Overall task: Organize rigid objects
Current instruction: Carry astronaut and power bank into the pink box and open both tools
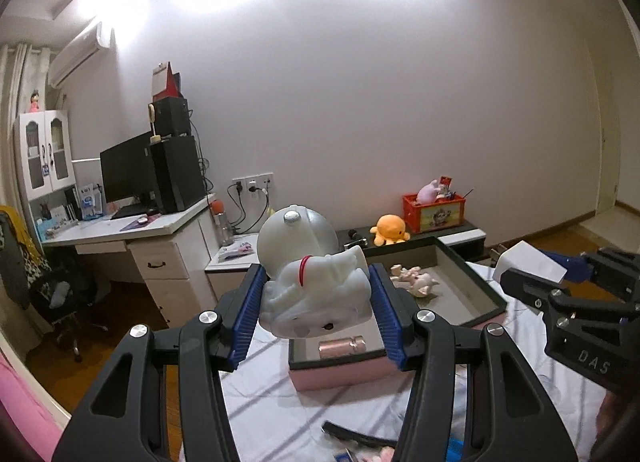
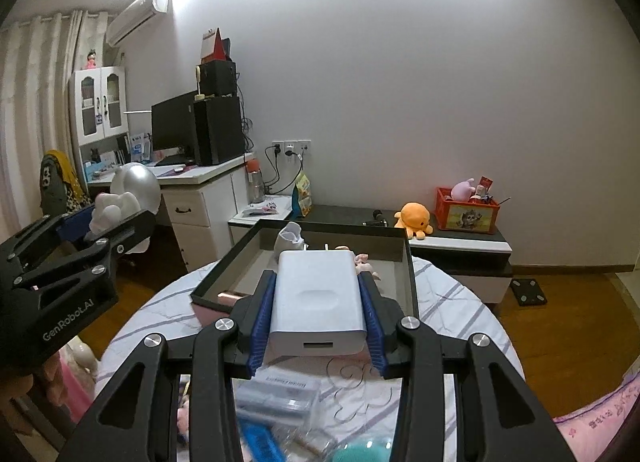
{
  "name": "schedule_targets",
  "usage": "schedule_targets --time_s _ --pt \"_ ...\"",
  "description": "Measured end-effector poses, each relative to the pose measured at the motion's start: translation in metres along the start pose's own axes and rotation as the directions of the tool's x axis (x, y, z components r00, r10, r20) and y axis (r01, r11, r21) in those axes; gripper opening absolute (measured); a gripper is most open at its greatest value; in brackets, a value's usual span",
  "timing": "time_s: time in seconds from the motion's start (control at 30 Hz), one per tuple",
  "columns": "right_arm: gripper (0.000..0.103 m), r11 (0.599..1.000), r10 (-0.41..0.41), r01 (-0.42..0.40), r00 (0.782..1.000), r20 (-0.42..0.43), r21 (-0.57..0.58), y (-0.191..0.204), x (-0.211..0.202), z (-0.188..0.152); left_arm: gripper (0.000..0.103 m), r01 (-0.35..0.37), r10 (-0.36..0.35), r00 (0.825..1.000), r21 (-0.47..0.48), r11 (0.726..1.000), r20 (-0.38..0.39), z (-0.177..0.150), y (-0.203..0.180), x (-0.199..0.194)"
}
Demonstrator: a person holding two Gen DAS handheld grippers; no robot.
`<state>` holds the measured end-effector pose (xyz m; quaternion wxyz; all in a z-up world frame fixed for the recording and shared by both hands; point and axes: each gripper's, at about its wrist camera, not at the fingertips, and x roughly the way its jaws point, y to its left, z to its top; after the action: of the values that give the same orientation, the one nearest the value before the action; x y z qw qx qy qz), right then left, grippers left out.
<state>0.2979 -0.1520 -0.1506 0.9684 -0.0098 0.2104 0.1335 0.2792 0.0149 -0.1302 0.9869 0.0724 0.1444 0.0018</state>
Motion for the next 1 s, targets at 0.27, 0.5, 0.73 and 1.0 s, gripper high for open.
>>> schedule_targets --time_s 0.27,0.5,0.73,1.0 --pt "0.041 1.000 -0.007 0.005 0.996 -0.093 -0.022 -0.012 0.063 0.015 0.053 0.009 -0.005 0.993 0.035 0.999 -0.118 0.003 0.007 0.080" --pt "0.041 0.997 -0.009 -0.011 0.965 -0.262 -0.074 -0.004 0.138 0.011 0.053 0.012 0.014 0.966 0.099 0.995 -0.260 -0.006 -0.001 0.154" --pt "0.042 0.993 0.012 -0.060 0.909 -0.417 -0.102 0.011 0.191 0.001 0.053 0.029 0.030 0.921 0.147 0.989 -0.387 -0.028 -0.015 0.203" --pt "0.042 0.993 0.084 -0.113 0.872 -0.482 -0.031 0.009 0.204 -0.008 0.066 -0.013 0.070 0.927 0.155 0.988 -0.370 -0.027 -0.007 0.205"
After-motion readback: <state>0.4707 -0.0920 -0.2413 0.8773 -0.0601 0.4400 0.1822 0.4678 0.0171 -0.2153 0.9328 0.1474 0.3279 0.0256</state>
